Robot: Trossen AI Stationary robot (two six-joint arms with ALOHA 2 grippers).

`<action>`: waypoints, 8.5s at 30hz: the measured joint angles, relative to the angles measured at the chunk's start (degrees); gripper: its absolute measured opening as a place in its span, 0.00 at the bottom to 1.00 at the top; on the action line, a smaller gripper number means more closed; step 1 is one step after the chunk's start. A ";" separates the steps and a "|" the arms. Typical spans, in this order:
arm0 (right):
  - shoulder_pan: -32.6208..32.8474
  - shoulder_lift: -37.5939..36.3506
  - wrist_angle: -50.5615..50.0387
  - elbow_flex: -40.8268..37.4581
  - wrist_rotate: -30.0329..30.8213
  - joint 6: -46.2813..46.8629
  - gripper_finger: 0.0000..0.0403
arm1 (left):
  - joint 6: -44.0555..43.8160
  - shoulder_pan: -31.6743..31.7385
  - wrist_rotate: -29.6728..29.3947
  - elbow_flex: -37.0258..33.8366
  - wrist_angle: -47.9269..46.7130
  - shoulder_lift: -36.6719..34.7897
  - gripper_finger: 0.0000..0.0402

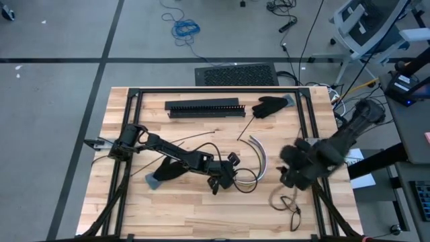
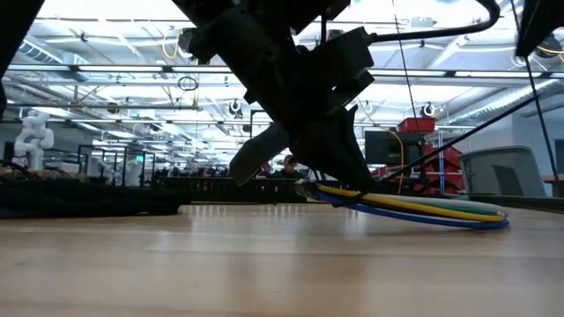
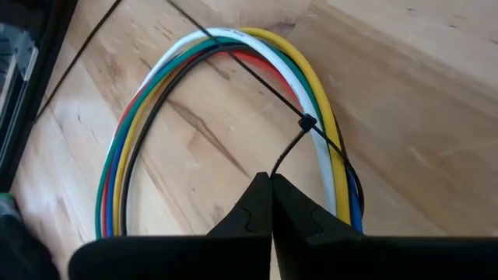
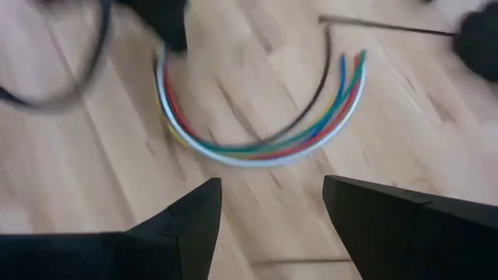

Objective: Ziptie cables
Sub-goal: Wrap the cable wires using a zip tie

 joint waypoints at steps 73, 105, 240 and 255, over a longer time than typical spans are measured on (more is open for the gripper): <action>9.99 21.62 58.36 -29.24 51.40 53.30 0.46 | -10.92 1.89 -1.97 0.02 4.59 -12.58 0.00; 3.20 8.73 97.46 -34.83 30.68 -15.08 0.46 | -15.02 1.55 -0.74 0.00 3.66 -12.31 0.00; -0.66 2.86 129.96 -43.69 34.04 -45.81 0.00 | -19.24 2.03 -2.88 0.11 -3.93 -12.96 0.00; -0.64 -0.63 129.50 -43.69 34.63 -50.99 0.00 | -32.02 -2.22 -3.38 0.22 -6.10 -13.00 0.00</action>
